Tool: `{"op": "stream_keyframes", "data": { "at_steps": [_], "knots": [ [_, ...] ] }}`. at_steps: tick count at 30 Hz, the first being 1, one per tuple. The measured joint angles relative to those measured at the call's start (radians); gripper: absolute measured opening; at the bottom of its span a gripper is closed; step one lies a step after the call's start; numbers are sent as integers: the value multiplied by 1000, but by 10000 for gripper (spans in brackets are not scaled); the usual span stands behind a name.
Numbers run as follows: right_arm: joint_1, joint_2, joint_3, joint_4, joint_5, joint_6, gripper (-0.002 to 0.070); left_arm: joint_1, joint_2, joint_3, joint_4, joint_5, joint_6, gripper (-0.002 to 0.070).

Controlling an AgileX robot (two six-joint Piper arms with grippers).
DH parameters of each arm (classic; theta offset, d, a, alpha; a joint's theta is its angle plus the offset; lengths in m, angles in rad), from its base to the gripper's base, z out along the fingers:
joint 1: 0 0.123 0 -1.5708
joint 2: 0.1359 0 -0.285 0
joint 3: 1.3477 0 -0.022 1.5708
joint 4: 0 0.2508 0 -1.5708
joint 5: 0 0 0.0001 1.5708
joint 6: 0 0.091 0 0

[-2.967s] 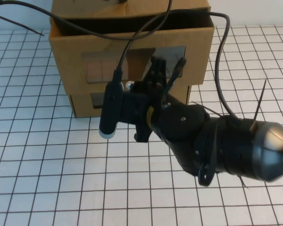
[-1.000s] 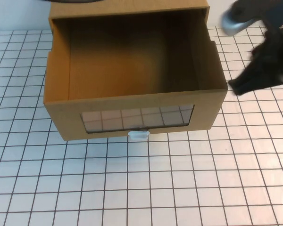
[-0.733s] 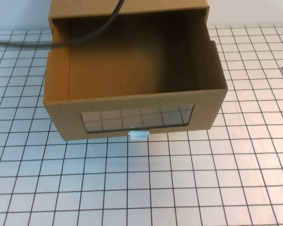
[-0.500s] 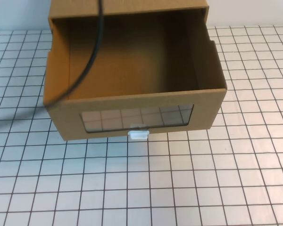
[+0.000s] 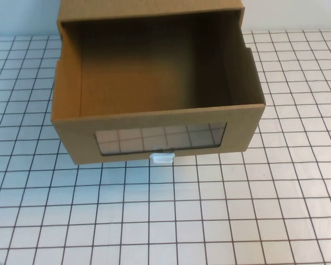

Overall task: Open the shoe box
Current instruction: 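Pull the top drawer of the cardboard box fully open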

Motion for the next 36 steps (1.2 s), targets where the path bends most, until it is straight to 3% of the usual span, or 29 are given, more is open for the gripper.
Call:
{"op": "stream_keyframes", "data": {
  "at_steps": [8,15,36],
  "knots": [
    [0,-183,121,28,-7,0,-13,0,-293,294,0,-7,15,-2],
    [0,-201,182,30,-57,0,-13,0,-322,509,-4,-96,17,-2],
    [0,-201,181,32,-78,0,-13,0,-322,529,-7,-29,35,-2]
  ]
}}
